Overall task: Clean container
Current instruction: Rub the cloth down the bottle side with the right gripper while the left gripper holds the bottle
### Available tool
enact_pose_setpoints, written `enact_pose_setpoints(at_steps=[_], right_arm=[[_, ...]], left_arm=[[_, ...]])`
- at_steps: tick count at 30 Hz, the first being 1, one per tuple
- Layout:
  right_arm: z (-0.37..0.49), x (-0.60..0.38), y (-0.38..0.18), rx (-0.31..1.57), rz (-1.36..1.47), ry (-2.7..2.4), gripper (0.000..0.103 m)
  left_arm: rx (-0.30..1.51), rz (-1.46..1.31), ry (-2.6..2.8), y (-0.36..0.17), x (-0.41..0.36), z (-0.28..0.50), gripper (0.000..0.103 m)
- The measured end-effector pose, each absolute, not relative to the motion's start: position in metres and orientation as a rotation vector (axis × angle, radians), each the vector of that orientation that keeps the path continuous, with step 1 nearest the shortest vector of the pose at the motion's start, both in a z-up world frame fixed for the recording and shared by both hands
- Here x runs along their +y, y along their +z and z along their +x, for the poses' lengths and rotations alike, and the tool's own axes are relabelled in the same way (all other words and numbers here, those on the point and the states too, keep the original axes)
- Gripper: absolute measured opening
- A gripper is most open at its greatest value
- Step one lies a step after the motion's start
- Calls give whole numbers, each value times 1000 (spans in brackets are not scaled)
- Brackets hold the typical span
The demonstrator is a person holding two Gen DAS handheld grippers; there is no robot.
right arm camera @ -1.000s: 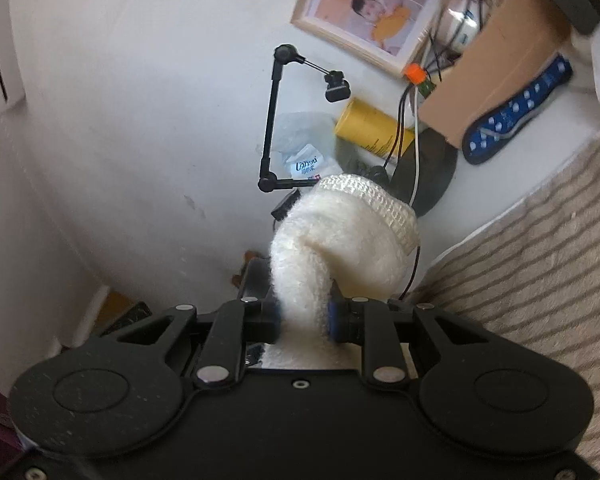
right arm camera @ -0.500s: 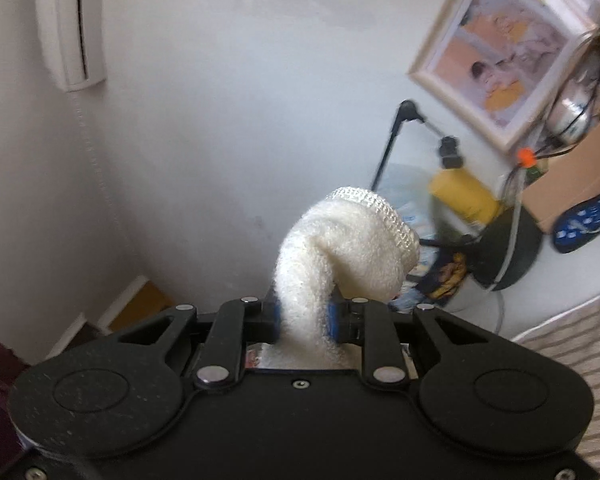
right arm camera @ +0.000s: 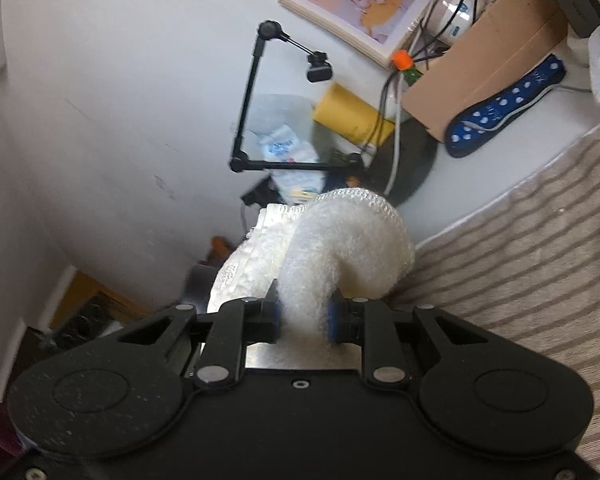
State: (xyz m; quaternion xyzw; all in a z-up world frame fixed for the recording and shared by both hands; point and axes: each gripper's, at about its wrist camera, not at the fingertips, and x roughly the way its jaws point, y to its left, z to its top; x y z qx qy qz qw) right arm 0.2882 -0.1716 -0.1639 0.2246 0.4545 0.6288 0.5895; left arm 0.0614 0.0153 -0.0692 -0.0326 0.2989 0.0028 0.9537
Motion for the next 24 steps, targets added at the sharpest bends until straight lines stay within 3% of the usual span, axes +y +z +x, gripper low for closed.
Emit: enact_pose_setpoints(at_steps=[24], right_arm=[[252,-136,-196,893,-258,1277,20]], left_arm=[[620,-55,15,-67,8,62,64]])
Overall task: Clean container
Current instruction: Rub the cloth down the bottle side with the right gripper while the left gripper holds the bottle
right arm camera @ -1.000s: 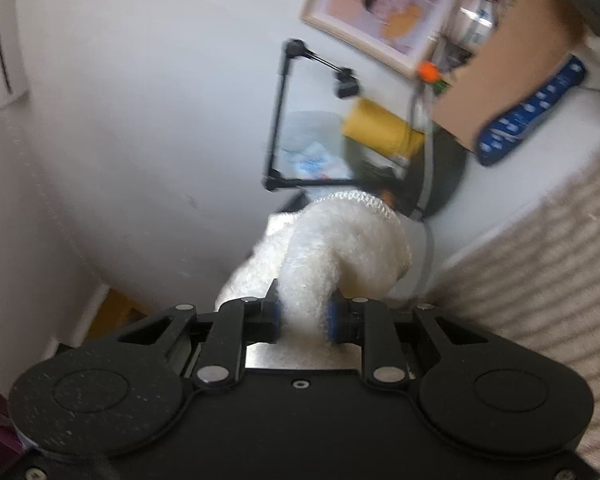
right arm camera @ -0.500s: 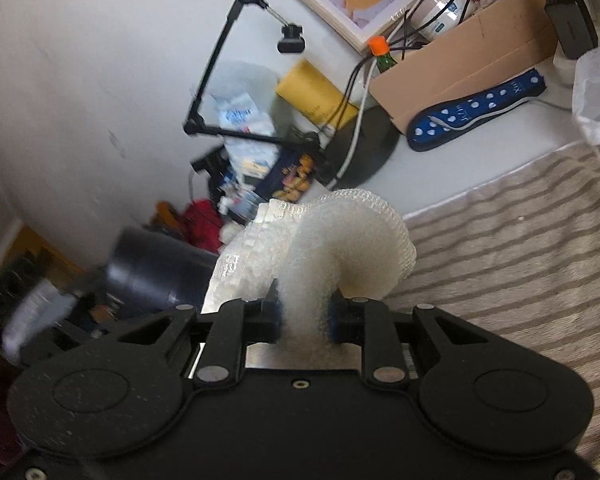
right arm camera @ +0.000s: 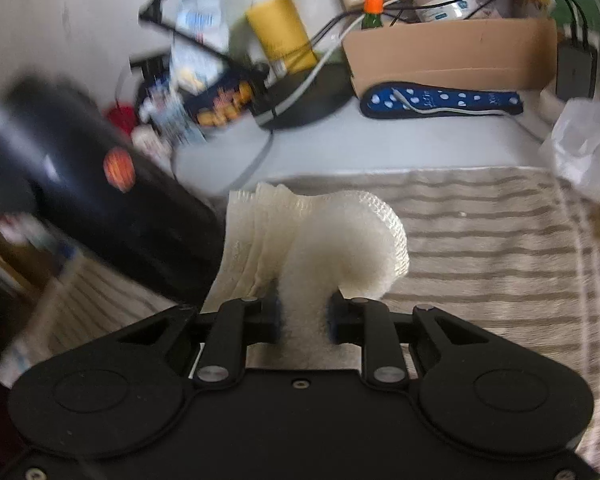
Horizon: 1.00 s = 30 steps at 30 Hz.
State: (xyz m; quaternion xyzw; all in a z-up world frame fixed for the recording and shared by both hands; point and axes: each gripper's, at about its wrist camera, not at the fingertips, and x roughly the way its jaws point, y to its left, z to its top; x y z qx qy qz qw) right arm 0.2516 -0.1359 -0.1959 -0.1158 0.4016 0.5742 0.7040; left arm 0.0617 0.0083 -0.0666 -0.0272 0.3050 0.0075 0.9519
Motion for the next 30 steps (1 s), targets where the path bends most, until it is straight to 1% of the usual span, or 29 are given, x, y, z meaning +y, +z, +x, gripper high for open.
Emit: enact_pose_setpoints(at_steps=[6,11,15,19,22,25,30], right_arm=[[232,-133,-195,714,-507,1190,20],[229,-136,-183,575,-615,1067,20],[234,-136,-174,592,-574,1101,20],[258,-139,-176,820,-256,1195,20],[284,-148,-186,1020,76,1258,20],[301,-157,-198,1167,346,1295,20],[313,-175,-210,1269,665,1310,20]], left_arm=[[619,-60,21,-67,8,63,64],[619,-60,20,-67,8,63,64],[618,-59,18,-68,8,63,64],[618,-53,5,-68,13,61,64],[617,-50,4,-69,13,62,64],[618,-50,7,-69,12,63,64],[618,-49,6,-69,10,64,64]])
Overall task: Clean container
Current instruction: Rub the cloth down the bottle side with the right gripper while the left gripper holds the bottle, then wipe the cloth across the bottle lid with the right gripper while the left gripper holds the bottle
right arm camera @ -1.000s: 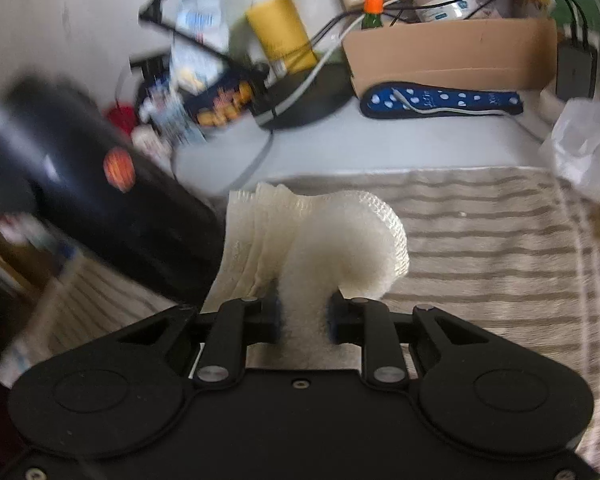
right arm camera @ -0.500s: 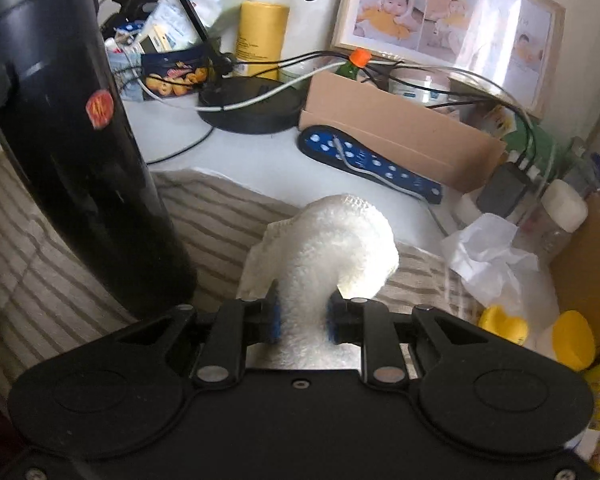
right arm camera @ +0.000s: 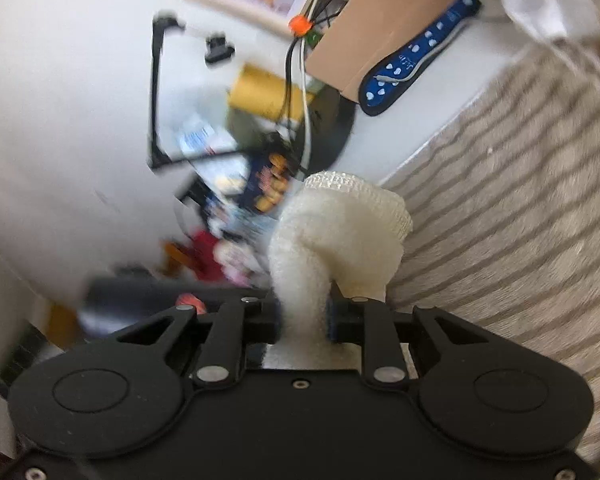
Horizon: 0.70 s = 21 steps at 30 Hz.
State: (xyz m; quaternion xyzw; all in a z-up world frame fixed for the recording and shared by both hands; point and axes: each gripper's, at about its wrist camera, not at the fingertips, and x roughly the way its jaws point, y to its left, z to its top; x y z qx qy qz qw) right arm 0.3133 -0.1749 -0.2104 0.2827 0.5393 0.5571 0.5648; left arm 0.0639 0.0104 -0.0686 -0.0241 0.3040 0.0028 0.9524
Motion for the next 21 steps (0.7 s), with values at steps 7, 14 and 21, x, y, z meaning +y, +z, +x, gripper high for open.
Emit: enact_pose_setpoints(at_steps=[7,14,21], right_arm=[[303,-177,-194,1263,798,1390,20],[302,-165,-159,1196,843,1501,20],[304,-173,-129,1103,867,1595,20]], left_arm=[[619,-45,6,-68,8,68,64],[626,-19,-6,-68,4,72,64],[662,107,-112,-63,-6,86,64]])
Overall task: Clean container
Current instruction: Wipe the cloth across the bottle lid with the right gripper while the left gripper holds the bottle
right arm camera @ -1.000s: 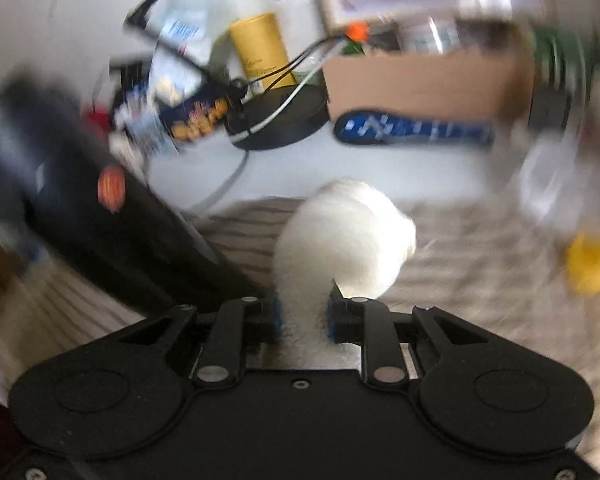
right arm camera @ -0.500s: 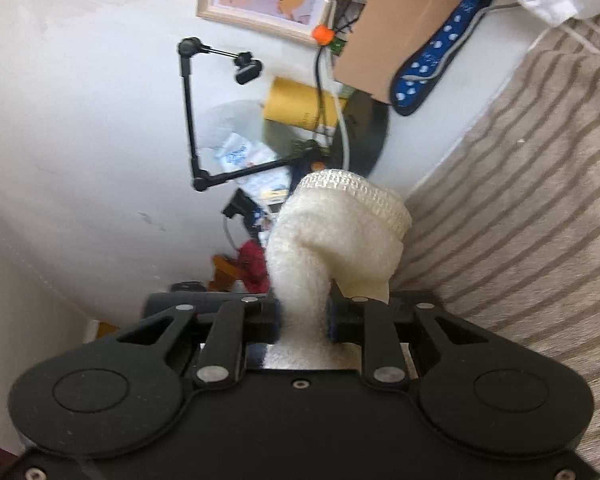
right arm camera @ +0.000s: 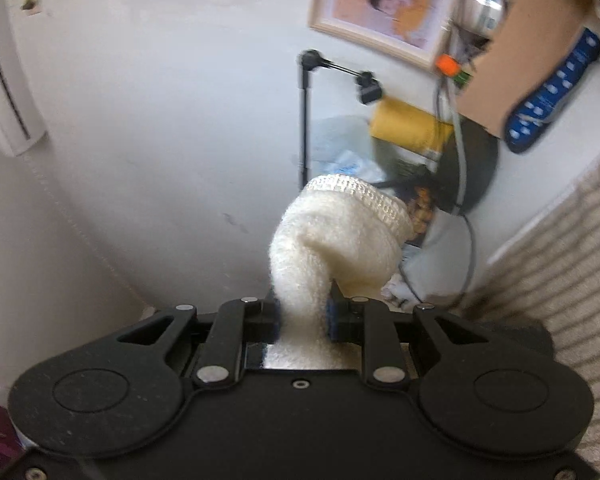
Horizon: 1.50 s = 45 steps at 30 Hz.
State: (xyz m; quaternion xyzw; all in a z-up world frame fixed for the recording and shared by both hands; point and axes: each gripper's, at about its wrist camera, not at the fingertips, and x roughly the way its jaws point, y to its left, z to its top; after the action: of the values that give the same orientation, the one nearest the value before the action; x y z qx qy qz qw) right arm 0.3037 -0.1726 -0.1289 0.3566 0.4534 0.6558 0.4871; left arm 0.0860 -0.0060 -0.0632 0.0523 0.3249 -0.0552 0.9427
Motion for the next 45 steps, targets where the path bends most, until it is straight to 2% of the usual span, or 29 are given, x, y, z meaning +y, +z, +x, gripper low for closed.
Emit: enact_pose_setpoints(at_steps=[9,12,14,20,23,26,30,35,41,45], right_arm=[[321,-202,-145,1072,925,1467,20],[325,-212,-157,1084,947,1411,20],[325,-215,-162,1089,953,1393,21],[325,-217,-170,1103,949,1373,21],[325,-214,-170,1110,935,1388,21],[324,-212,-170,1115,926,1405,21],[324,-210,-169,1122,913,1428,21],[318,-210,-164,1132,866,1498,21],[316,-210,-165,1134,855,1489,21],[317,-211,-165,1135,856,1478,21]], left_arm=[[706,247,-207,-60,-27,115,65],[740,222,-137,-62,-32,118,73],[762,205,-91,-64,-35,120,74],[798,5,116,-58,-31,116,74],[762,-112,156,-56,-28,111,74],[755,-40,153,-55,-30,109,59],[740,-9,76,-54,-20,106,56],[705,28,-11,-50,-14,100,57],[749,-241,167,-44,-12,111,60],[756,-290,230,-51,-20,117,66]])
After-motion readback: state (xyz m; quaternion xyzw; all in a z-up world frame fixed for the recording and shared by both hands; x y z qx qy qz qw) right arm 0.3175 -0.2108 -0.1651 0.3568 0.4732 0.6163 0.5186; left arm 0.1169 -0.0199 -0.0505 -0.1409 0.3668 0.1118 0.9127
